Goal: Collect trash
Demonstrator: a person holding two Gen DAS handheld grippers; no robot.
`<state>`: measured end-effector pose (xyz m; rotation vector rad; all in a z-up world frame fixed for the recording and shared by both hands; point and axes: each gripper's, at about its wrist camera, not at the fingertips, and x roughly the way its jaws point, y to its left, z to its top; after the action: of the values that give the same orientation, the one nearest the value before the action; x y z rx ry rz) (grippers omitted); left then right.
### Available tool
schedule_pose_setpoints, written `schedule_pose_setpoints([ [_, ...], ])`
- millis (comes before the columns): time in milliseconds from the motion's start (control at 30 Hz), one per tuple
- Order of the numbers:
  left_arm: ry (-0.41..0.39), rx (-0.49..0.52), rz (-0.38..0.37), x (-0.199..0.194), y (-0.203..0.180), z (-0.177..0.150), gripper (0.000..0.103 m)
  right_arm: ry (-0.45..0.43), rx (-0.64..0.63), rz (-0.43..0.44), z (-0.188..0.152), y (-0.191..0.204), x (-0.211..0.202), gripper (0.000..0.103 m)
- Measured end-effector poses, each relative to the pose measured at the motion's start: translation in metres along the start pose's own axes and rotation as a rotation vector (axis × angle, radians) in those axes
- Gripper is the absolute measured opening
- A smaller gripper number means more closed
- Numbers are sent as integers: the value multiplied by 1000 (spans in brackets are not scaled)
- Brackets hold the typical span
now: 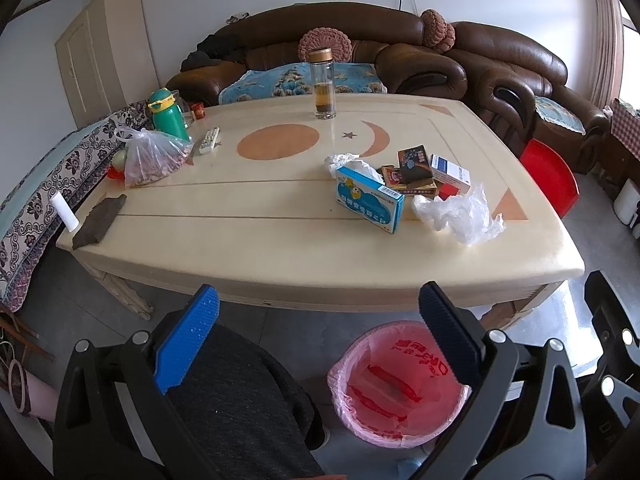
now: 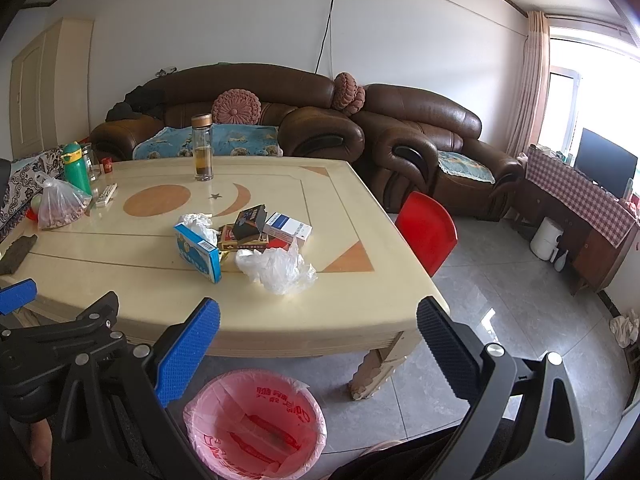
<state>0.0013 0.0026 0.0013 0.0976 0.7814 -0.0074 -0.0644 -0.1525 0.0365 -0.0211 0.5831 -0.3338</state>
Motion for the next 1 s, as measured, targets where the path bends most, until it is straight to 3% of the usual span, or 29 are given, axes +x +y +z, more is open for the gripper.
schedule_pose_setpoints([
  [767, -5, -5, -16, 2, -2, 4, 98, 19, 10, 27, 2, 1, 9, 97],
  [1000, 34, -5, -34, 19, 1, 13, 98, 37, 15, 64, 3, 2, 26, 97],
])
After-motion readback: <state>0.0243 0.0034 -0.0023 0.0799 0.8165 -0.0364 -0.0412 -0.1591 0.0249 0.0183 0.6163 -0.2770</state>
